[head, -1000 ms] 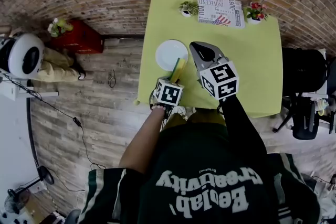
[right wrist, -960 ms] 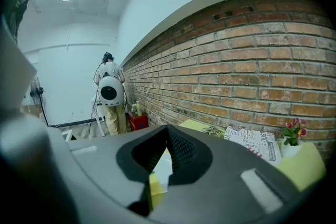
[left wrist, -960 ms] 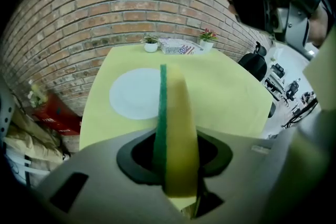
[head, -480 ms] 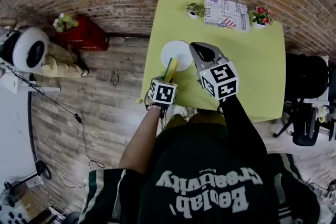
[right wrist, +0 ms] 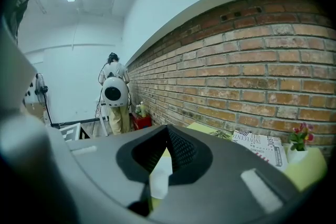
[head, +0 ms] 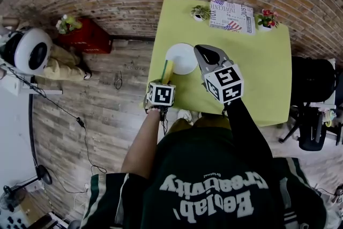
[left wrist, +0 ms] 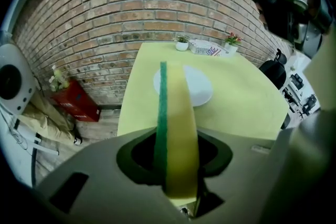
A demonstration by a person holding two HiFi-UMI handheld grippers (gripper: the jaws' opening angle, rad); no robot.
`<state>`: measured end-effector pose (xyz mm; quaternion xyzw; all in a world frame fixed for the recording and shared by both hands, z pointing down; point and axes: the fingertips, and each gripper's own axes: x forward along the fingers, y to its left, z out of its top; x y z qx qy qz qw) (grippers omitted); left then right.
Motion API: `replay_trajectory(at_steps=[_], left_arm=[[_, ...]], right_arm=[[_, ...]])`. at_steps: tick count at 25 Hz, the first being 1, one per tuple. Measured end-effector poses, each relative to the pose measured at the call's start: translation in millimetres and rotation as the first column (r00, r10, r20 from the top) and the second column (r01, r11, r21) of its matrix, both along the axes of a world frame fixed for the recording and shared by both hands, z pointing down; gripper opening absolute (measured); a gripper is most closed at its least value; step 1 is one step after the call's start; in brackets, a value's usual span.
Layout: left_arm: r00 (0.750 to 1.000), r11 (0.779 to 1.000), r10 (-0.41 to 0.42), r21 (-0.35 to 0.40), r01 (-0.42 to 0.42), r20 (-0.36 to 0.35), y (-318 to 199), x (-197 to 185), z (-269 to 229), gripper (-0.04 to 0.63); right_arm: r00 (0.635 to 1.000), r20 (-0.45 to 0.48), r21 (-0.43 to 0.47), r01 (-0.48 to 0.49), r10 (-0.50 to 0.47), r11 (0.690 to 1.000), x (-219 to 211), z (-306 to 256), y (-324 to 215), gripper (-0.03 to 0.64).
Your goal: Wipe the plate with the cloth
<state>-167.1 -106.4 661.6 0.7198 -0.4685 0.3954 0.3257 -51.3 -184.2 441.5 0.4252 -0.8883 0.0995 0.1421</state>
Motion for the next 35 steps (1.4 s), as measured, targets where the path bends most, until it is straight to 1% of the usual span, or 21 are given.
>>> replay_trajectory(at_steps=[2, 5, 9, 13, 16, 19, 22, 26, 30, 33, 35], left_arm=[[1.0, 1.0, 0.008, -0.006, -0.008, -0.012, 1.5, 4.3, -1.0, 0.137], [1.0, 1.0, 0.003, -0.012, -0.003, -0.011, 1.0, 3.3, -0.7, 0.137], [1.0, 1.0, 0.011, 0.013, -0.01, -0.027, -8.2, 7.5, -10.8, 0.137], [0.995, 0.998, 0.044, 0.052, -0.039, -0.089, -24.1, 34.2, -25.1, 0.135], [0.992, 0.995, 0.081, 0.07, -0.074, -0.094, -37.7, 55.7, -32.7, 0.135], [0.988, 0.991, 0.117, 0.081, -0.109, -0.104, -50.0, 78.2, -28.5, 0.135], [0.982, 0.987, 0.153, 0.066, -0.146, -0.107, -53.7, 98.5, -21.7, 0.135], [0.98, 0.984, 0.176, 0.039, -0.173, -0.098, -55.6, 110.5, -5.9, 0.135], [0.985, 0.987, 0.159, 0.009, -0.158, -0.063, -55.6, 105.5, -9.3, 0.135], [0.986, 0.99, 0.142, 0.023, -0.141, -0.089, -62.3, 104.9, -8.6, 0.135], [0.99, 0.993, 0.116, 0.005, -0.116, -0.08, -62.3, 96.4, -8.4, 0.135]], right_arm=[[1.0, 0.0, 0.0, -0.003, 0.003, 1.0, 1.3, 0.1, -0.2, 0.014], [1.0, -0.003, -0.003, -0.003, 0.003, 1.0, 1.5, 1.8, 0.3, 0.014], [1.0, -0.009, -0.004, -0.001, 0.001, 1.0, 0.8, 2.1, 0.6, 0.014], [1.0, -0.015, -0.008, -0.014, 0.014, 1.0, 8.3, 3.9, -0.4, 0.014], [0.999, -0.022, -0.014, -0.034, 0.034, 0.999, 19.7, 5.9, -2.8, 0.014], [0.998, -0.027, -0.02, -0.05, 0.049, 0.999, 32.0, 8.5, -5.2, 0.014], [0.997, -0.031, -0.027, -0.065, 0.064, 0.997, 44.2, 11.7, -7.4, 0.014], [0.996, -0.03, -0.037, -0.083, 0.082, 0.996, 56.5, 16.0, -14.1, 0.014], [0.995, -0.026, -0.046, -0.095, 0.094, 0.994, 63.6, 18.8, -21.4, 0.014], [0.996, -0.025, -0.047, -0.086, 0.085, 0.995, 60.2, 19.4, -24.4, 0.014], [0.997, -0.027, -0.048, -0.076, 0.075, 0.996, 57.4, 20.0, -25.8, 0.014]])
